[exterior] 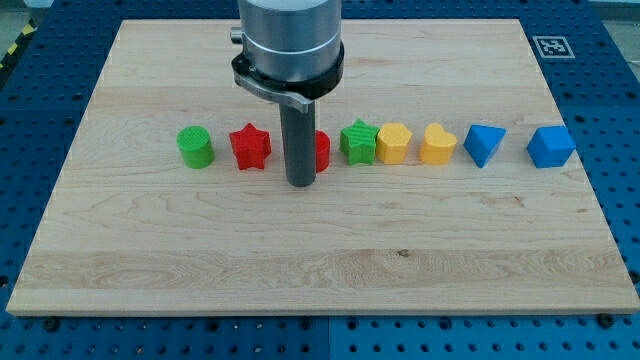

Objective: Point at the yellow heart

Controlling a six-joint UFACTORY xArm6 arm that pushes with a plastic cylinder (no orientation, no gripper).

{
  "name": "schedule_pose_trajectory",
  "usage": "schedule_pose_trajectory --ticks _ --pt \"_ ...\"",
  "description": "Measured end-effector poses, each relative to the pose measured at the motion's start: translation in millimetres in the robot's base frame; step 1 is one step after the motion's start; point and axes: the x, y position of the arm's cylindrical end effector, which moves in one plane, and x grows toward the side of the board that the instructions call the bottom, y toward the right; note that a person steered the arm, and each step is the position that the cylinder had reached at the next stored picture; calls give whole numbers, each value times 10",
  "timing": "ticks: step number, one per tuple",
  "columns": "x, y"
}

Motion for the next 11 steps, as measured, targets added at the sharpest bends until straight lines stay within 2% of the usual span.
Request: schedule_pose_trajectory --ticks 1,4,5,7,9,11 --pt "-59 32" --pt "561 834" --pt "607 851" --pt "585 1077" --pt "58 1776" --pt "58 1798"
